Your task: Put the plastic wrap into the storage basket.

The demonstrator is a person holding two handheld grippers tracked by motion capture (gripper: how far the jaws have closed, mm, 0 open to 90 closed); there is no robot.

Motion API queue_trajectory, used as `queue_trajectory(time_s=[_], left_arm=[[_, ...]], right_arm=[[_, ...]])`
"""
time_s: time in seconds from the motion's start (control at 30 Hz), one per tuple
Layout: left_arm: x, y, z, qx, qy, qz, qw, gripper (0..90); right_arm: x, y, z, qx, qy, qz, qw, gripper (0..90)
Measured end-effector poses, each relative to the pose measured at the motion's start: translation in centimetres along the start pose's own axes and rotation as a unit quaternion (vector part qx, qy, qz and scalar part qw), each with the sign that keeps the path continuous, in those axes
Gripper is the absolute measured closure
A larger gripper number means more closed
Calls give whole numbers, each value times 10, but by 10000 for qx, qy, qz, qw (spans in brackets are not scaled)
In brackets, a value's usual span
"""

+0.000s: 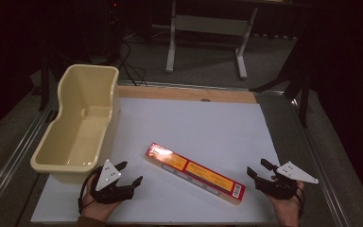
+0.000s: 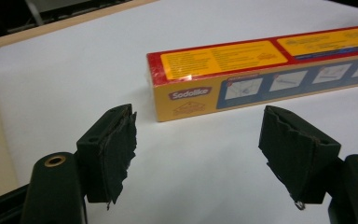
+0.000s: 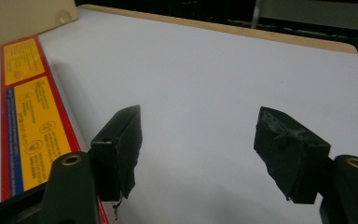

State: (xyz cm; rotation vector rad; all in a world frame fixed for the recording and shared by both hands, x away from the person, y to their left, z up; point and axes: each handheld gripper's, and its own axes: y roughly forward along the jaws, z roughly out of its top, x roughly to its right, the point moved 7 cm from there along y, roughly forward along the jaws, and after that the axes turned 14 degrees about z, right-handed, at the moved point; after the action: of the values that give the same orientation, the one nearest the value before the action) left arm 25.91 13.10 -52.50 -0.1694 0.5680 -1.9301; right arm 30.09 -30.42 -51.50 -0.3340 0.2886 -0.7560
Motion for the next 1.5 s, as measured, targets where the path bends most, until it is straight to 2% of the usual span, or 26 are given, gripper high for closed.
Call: queue_trajectory(time_s=[0.2,0.4,0.53,0.6,0.87,1.17,1.23,1.33,1.37,1.43,1.5], left_arm=[[1,-1,1,66,62,-13,10000,267],[-4,-1,3,106,-31,50,9999,267],[-3,-1,3,114,-35,59,9999,267],[-3,-1,4,126,-11,52,9999,267],[-4,0,4,118,-26,74,9999,267],[-3,0,4,129,-6,48,9999,267],[-3,-1,4,141,-12,49,9999,267],[-3,-1,4,142,-21,27,9999,267],[-2,-1,4,138,-13,30,9999,267],[-2,-1,4,136,-6,26,9999,267],[-2,0,3,118,-4,12,9999,267]], right_arm=[[-2,1,2,58,14,110,9999,322],[-6,4,2,47,3,206,9998,323],[-10,6,2,29,-1,363,9993,346],[-15,9,2,-21,-36,532,9986,365],[-28,20,1,-217,-150,786,9966,359],[-43,31,-1,-431,-262,1188,9916,360],[-49,35,-2,-523,-315,1323,9893,338],[-52,38,-2,-564,-333,1343,9888,299],[-54,40,-3,-607,-341,1444,9871,260],[-56,41,-3,-666,-333,1498,9859,249],[-60,47,-6,-840,-385,1610,9826,221]])
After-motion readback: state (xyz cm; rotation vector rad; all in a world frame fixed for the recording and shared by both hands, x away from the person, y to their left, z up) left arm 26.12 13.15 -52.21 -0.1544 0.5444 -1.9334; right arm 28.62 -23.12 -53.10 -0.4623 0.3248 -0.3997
